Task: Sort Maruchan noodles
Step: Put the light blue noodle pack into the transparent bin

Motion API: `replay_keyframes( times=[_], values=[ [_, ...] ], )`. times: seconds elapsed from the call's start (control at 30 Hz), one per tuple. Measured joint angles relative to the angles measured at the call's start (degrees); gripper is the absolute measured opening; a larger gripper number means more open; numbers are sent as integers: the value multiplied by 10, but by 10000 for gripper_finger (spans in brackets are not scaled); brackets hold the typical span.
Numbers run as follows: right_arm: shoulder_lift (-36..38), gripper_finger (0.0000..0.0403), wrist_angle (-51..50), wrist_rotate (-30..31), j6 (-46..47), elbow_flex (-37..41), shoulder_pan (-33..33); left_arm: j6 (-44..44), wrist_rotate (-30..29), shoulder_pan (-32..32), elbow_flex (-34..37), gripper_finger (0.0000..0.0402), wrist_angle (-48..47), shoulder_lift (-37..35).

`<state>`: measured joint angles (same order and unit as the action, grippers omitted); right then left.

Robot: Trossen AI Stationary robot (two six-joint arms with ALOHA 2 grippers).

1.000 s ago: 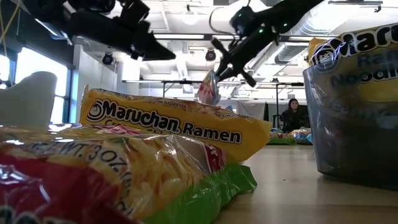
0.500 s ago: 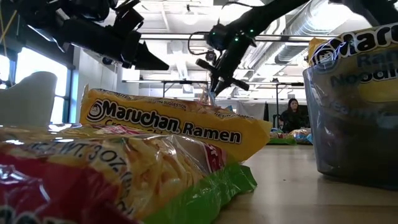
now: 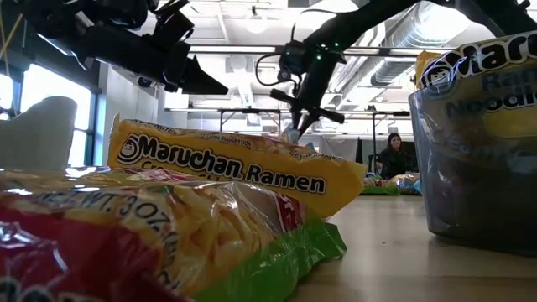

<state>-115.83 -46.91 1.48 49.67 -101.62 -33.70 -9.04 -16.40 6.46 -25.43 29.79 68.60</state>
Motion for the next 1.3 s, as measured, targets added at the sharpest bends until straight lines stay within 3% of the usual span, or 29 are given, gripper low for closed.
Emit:
replay_keyframes(
  times=[0.27, 0.5, 0.67, 0.97, 1.13, 1.3],
  values=[
    [0, 15, 26, 14, -22, 0, 7, 5, 0, 0, 0, 19, 0, 0],
    [0, 96, 31, 15, -62, 1, 7, 5, 0, 0, 0, 19, 0, 0],
    [-1, 142, 62, 20, -142, -8, 10, 5, -1, 0, 0, 19, 0, 0],
    [-4, 158, 110, 5, -320, -8, 29, -7, -2, 0, 0, 19, 0, -1],
    [-12, 209, 83, -24, -333, -9, 13, -14, -22, 0, 0, 19, -4, -21],
    [-16, 267, 87, 3, -356, -9, 16, -19, -29, 0, 0, 19, -63, -81]
  ],
)
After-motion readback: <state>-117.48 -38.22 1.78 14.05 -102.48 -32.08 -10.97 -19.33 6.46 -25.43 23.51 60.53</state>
